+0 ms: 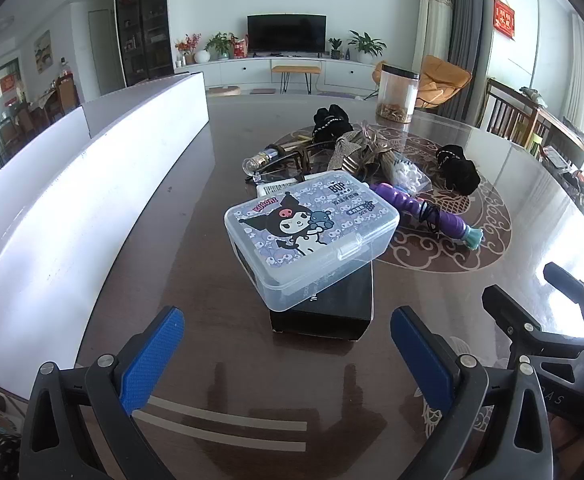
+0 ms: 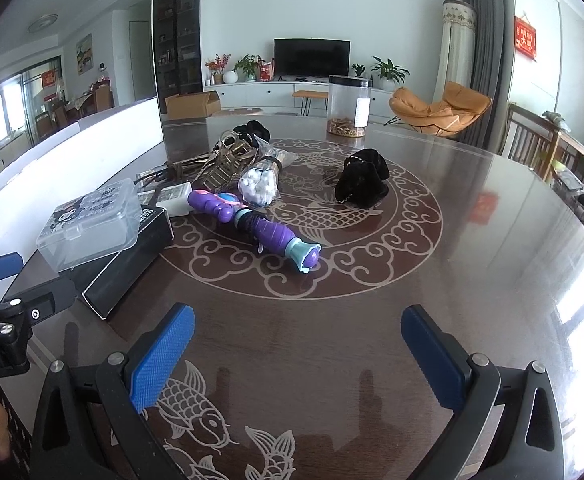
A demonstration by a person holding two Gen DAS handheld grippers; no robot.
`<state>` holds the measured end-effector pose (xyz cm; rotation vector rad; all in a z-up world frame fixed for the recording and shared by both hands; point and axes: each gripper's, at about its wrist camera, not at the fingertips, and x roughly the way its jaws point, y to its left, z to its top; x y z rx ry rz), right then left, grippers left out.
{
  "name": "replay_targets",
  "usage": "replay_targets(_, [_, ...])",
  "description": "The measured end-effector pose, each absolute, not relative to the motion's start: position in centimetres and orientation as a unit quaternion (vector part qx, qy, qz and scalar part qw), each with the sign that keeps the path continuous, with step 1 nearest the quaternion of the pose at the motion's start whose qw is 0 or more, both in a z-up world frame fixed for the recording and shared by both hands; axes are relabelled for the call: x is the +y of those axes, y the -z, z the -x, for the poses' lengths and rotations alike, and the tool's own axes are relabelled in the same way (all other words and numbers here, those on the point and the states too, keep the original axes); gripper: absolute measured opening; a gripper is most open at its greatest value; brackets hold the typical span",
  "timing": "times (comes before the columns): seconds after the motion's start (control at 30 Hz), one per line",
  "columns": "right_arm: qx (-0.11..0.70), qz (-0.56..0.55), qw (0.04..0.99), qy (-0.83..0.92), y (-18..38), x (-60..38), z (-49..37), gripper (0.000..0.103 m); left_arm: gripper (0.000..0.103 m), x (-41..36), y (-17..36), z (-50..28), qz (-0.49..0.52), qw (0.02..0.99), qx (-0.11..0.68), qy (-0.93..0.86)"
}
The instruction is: Organize objects
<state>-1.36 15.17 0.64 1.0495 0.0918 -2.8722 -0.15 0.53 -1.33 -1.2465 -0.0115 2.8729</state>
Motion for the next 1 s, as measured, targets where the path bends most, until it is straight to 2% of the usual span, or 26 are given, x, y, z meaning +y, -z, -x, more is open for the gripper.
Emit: replay_targets(1.0, [0.031,-0.344,0.041,0.937,-0.57,15.07,1.45,0.103,0.103,1.25,1.94,0.7,0.408,0.007,0.007,-0.913])
